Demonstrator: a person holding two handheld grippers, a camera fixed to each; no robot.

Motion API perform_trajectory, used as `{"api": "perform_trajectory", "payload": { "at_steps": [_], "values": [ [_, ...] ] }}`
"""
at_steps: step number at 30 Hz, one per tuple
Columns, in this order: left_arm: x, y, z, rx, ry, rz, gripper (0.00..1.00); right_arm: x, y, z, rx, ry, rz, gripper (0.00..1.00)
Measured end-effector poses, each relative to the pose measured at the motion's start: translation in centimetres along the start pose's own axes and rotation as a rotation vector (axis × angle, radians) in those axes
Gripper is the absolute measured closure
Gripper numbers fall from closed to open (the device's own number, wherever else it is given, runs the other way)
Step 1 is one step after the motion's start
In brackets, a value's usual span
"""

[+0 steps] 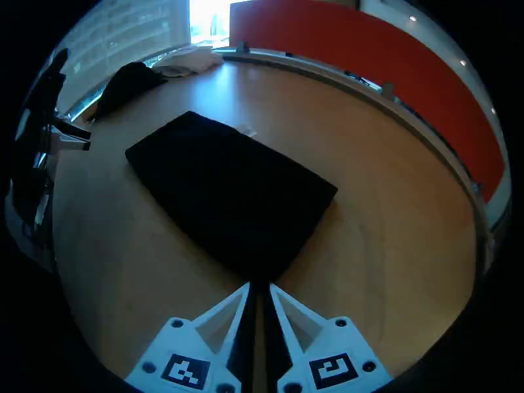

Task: Fold towel

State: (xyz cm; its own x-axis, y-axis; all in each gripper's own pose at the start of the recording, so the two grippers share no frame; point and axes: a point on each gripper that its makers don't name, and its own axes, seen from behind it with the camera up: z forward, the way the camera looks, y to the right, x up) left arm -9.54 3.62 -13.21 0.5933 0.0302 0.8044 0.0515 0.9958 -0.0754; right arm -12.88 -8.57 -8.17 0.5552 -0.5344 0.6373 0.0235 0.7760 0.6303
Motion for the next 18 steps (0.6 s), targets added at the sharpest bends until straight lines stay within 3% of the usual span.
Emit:
{"api": "perform_trajectory", "payload": {
  "at_steps": [9, 18],
  "values": [
    [0.0, -0.4, -0.2, 0.002, 0.002, -0.009, 0.06, 1.0, 0.1, -0.4, -0.009, 0.009, -0.031, 0.95],
    [-0.3, -0.4, -0.7, -0.006, 0.002, -0.019, 0.06, 4.5, 0.1, -1.5, -0.019, 0.043, -0.087, 0.95]
  ]
}}
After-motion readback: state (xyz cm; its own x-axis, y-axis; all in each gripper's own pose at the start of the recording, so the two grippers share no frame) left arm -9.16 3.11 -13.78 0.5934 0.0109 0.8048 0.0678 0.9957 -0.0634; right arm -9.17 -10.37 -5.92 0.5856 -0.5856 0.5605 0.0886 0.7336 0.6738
